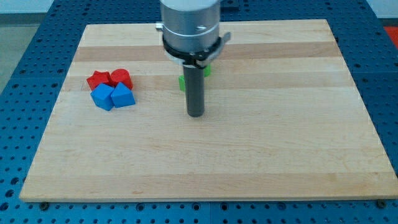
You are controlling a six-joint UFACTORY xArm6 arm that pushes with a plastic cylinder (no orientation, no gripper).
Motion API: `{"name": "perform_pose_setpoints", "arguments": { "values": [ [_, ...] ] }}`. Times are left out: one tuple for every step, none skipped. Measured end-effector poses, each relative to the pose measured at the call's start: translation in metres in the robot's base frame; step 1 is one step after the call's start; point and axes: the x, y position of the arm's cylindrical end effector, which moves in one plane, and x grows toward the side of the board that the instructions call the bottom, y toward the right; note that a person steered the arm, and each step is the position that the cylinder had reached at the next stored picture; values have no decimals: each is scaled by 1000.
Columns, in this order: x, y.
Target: Move the green star into the green circle
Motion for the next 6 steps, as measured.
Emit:
{"name": "perform_pose_setpoints", "arguments": {
  "values": [
    [-18,-18],
    [-18,-36],
    [-25,-37],
    [-40,-19],
    [-43,-15],
    [-45,-13]
  ]
}}
